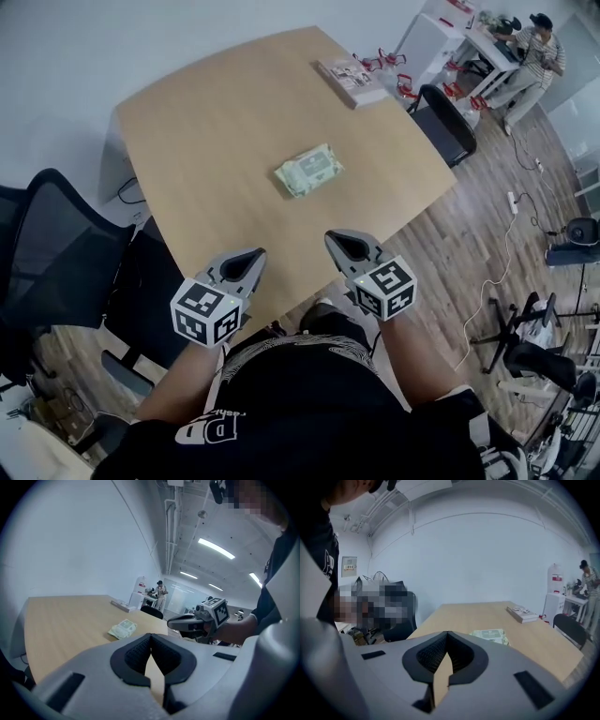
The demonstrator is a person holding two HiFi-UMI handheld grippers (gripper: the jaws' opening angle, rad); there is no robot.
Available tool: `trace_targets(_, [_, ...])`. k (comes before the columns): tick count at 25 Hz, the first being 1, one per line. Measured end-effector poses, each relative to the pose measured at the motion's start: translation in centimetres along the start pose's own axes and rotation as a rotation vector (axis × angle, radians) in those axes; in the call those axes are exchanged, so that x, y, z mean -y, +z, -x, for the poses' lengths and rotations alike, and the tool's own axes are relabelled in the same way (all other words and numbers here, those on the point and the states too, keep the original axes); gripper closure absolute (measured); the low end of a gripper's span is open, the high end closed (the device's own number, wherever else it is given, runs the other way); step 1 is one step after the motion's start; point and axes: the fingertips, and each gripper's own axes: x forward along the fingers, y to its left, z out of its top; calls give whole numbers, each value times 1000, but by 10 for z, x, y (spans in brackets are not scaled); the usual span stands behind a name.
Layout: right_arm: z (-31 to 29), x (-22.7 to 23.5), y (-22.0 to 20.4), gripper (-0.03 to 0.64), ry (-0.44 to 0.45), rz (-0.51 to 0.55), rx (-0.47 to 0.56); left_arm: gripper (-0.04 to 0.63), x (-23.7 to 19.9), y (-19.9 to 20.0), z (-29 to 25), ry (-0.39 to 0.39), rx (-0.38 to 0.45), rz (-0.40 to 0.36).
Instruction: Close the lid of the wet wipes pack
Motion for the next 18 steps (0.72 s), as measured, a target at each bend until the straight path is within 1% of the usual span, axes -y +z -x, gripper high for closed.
trace_targets(5, [34,-9,5,612,-11,-45,61,578,22,6,-2,-15,13,-30])
trace_targets(8, [54,-17,3,612,0,-70,88,578,36,10,-3,-11,23,-42])
trace_targets(14, [93,-46,0,612,54,-65,125,578,78,9,0,-10,30,-42])
trace_targets(18, [124,-59,-6,612,66,-66,154,578,107,7,6,19,45,-57])
